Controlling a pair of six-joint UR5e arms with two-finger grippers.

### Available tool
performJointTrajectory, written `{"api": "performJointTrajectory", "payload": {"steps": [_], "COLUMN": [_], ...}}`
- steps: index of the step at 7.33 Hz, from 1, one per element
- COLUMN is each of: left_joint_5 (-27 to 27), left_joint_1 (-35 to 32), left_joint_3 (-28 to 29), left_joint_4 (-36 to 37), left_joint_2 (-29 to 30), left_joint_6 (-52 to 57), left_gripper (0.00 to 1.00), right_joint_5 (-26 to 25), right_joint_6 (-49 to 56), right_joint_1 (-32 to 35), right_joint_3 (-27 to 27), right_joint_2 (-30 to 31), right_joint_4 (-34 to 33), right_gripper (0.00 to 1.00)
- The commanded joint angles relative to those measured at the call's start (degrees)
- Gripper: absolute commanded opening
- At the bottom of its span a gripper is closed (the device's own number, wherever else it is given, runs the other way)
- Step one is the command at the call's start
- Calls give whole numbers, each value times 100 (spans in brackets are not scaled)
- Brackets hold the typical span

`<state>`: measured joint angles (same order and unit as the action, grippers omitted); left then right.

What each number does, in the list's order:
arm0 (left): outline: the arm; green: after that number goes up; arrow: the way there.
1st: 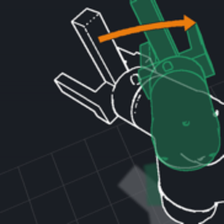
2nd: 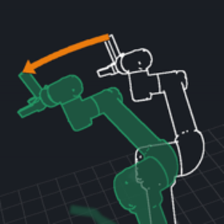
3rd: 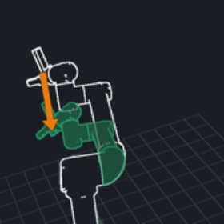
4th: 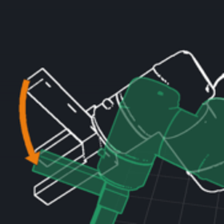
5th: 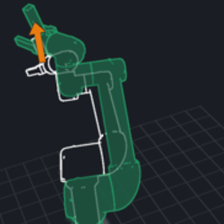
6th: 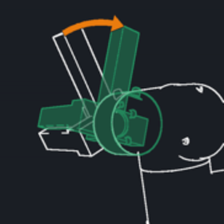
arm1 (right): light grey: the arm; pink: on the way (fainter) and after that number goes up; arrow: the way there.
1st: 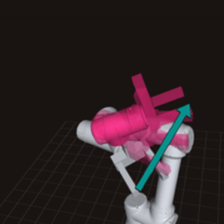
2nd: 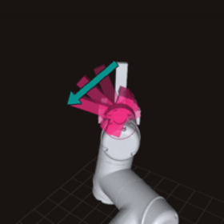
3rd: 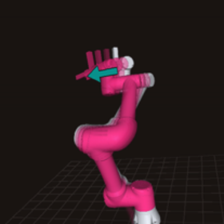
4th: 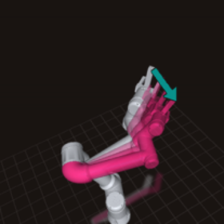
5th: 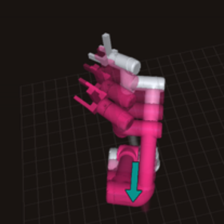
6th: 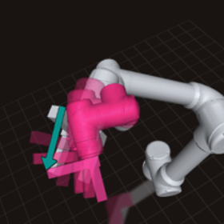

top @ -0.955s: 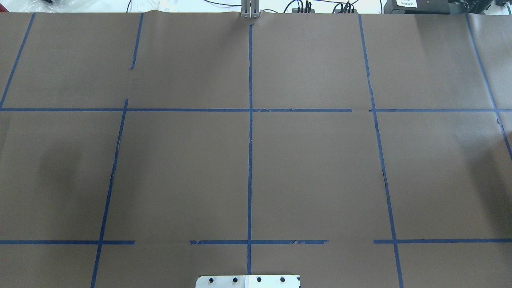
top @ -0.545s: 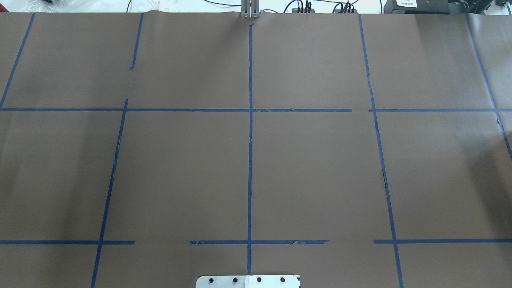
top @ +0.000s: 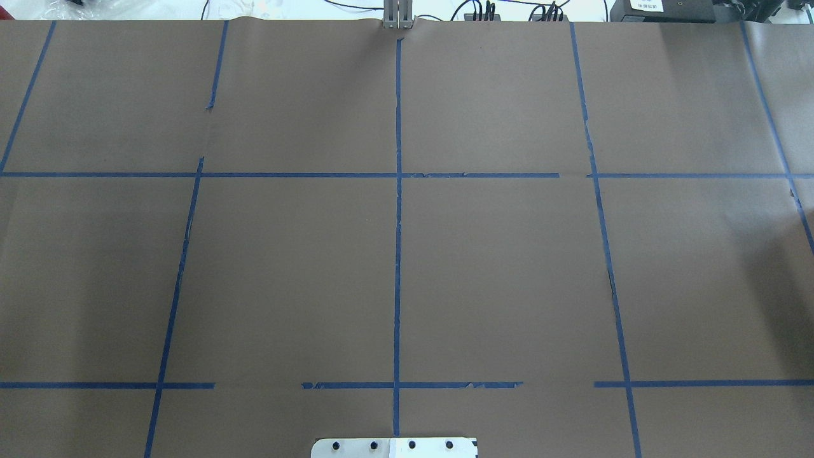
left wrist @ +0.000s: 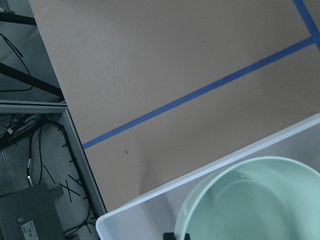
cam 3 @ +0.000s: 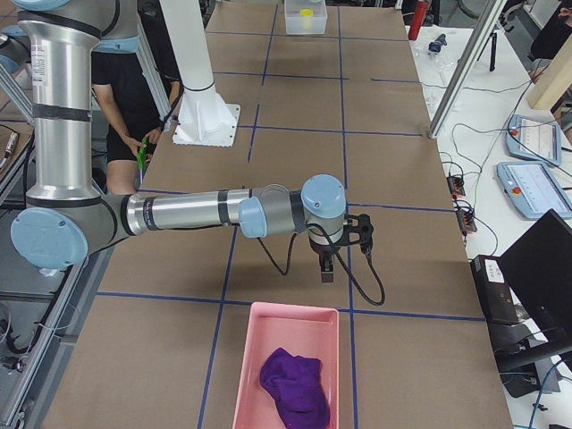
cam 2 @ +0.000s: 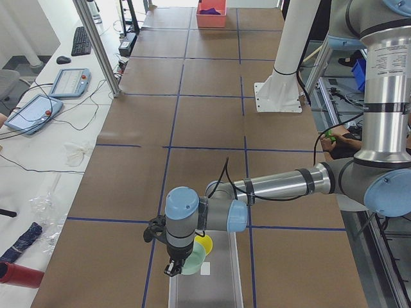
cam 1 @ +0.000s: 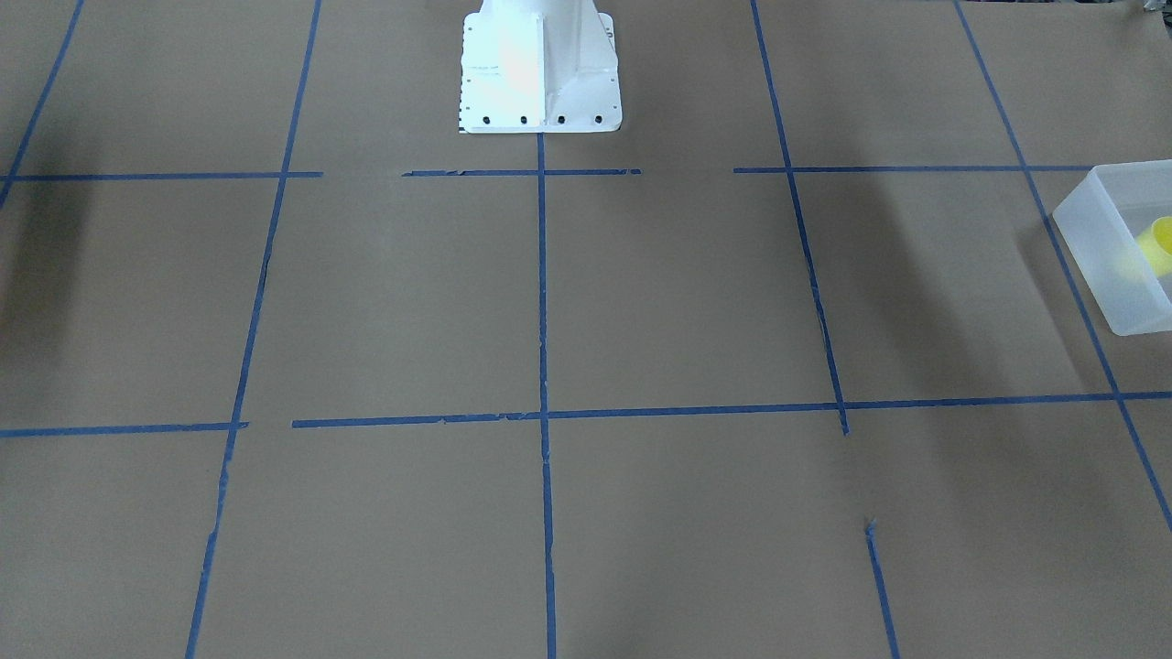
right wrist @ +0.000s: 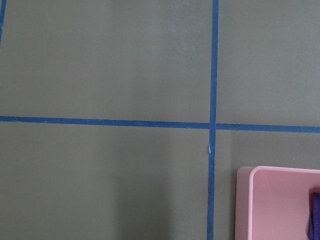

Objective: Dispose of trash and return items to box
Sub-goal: 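Lower the green bowl into the clear bin and open the left gripper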

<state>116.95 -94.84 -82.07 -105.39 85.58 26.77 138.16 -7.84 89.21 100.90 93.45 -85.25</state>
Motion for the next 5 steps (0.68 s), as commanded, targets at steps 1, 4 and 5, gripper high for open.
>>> {"api": "performJointTrajectory", "payload": {"steps": [1,4,5], "left_joint_5": [-223,-331,-322], "left_joint_1": [1,1,-17], "left_joint_3": [242,411,385], "left_joint_4": [-427,-562,-562], "left_joint_2": [-217,-235,-235], "left_joint_6": [74,57,13], "left_gripper": [0,100,100], "right_joint_5": [0,0,0], "right_joint_6": [2,-7,-7], "right_joint_1": [0,0,0], "right_joint_3": [0,9,9], "right_joint_2": [-11,-11,-11], "right_joint_4": [0,9,9], "right_gripper": [100,100,100]}}
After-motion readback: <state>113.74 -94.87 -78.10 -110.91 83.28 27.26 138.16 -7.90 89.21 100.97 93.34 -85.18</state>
